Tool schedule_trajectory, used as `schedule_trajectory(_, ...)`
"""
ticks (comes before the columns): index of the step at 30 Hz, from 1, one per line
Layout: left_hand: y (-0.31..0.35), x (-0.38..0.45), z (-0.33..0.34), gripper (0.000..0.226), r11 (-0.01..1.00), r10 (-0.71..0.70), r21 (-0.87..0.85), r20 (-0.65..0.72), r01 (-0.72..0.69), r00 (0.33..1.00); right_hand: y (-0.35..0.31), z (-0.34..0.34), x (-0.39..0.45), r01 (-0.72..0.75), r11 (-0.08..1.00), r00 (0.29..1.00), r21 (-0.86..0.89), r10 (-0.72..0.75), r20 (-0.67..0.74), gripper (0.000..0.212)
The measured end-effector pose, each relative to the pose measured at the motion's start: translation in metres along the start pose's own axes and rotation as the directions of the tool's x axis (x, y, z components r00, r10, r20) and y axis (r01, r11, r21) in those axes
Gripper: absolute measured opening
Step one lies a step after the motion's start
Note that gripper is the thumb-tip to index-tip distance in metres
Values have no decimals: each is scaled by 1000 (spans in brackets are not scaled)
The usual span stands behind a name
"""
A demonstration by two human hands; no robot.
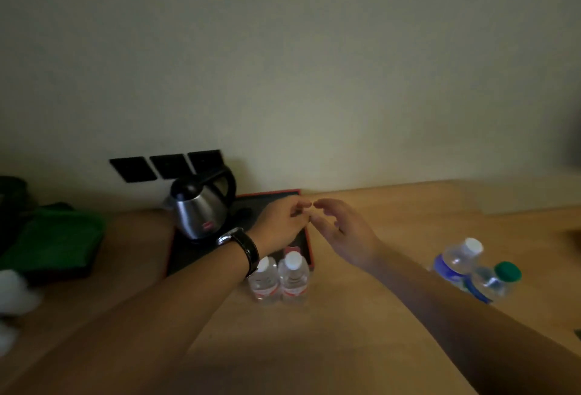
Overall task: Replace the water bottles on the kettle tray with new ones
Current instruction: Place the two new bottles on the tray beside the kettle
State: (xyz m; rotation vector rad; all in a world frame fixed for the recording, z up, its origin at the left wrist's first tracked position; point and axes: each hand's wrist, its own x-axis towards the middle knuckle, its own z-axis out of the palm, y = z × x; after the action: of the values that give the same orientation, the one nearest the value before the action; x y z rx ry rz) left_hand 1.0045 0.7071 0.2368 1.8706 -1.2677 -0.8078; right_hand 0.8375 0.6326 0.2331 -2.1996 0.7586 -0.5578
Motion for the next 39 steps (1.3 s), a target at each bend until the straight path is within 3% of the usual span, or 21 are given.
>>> schedule_trajectory(6, -50, -51, -42, 33, 990, -136, -35, -77, 134, 988, -10, 50, 3, 0, 1000, 939, 3, -1, 345, 51)
schedule_trajectory(10, -71, -71, -40, 48, 970, -218, -101, 25, 220, 976, -1, 55, 1, 39, 993, 877, -108, 17, 479, 60)
schedule_trajectory(13, -81, -79, -31, 57, 971, -222, -73, 84, 228, 971, 7, 55, 1, 41, 992, 870, -122, 25, 492, 54)
schedule_trajectory(18, -92, -81, -17, 49, 981, -185, -53, 19, 186, 983, 14, 56, 3, 71, 988, 891, -140, 1, 454, 47)
schedule_trajectory(24, -92, -83, -16, 45, 983, -174, -62, -2, 173, 985, 24, 62, 2, -19, 996, 896, -83, 54, 442, 50)
schedule_trajectory(33, -82, -69, -28, 26, 991, -130, -37, 3, 130, 992, 22, 60, 10, -122, 982, 933, 142, 65, 355, 27)
schedule_trajectory(39, -60, -22, -62, 22, 998, -55, 27, -114, 58, 992, 11, 34, 63, 19, 992, 974, 123, -46, 223, 21)
